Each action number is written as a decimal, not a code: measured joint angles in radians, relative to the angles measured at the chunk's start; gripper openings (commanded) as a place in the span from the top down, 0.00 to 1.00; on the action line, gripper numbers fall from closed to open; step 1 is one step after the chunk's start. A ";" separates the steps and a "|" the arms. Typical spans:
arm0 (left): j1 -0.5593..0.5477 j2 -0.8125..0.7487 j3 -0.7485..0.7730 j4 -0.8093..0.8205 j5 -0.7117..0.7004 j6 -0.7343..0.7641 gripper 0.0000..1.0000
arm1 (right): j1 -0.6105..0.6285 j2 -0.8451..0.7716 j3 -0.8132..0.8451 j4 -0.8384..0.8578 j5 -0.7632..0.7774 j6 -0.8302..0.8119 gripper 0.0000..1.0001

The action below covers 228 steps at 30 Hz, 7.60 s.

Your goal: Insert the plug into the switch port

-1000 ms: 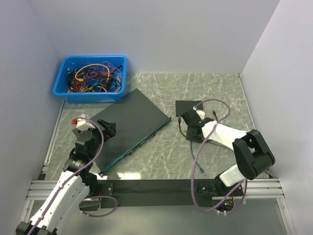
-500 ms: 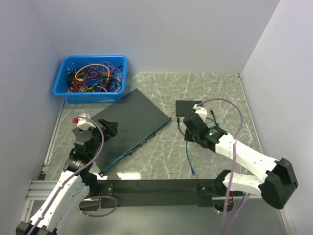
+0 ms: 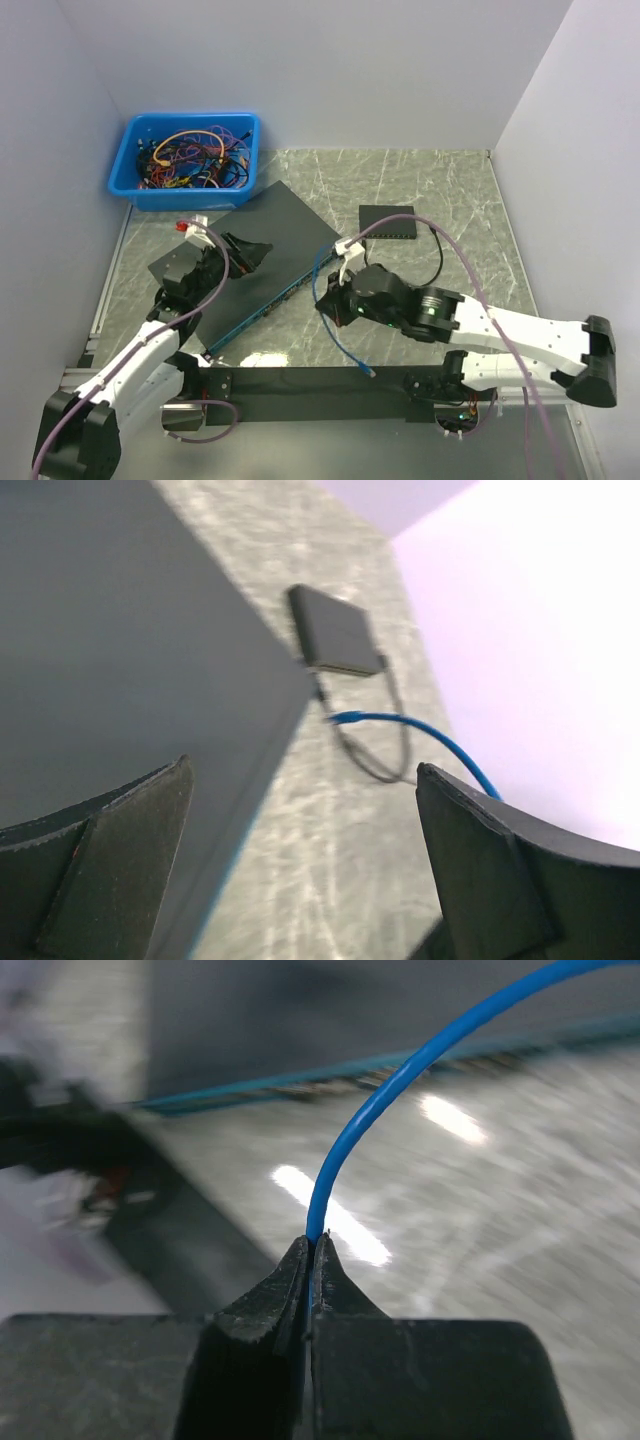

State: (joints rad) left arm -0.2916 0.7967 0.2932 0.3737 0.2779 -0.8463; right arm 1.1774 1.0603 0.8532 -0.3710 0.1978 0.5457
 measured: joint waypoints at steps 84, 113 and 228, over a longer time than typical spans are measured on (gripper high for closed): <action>-0.050 -0.257 -0.138 0.200 0.076 -0.533 1.00 | 0.121 -0.232 -0.232 0.506 -0.235 -0.134 0.05; -0.051 -0.395 0.006 -0.122 0.174 -0.358 0.99 | 0.112 0.363 0.428 0.191 0.148 -0.244 0.64; -0.939 -0.053 0.260 -0.428 -0.848 0.105 0.89 | -0.111 0.266 0.194 0.341 -0.034 0.088 1.00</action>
State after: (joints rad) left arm -1.2308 0.7441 0.5529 -0.0540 -0.5697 -0.7418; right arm 1.0668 1.3266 1.0473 -0.0303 0.1638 0.6334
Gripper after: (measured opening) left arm 0.208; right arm 0.052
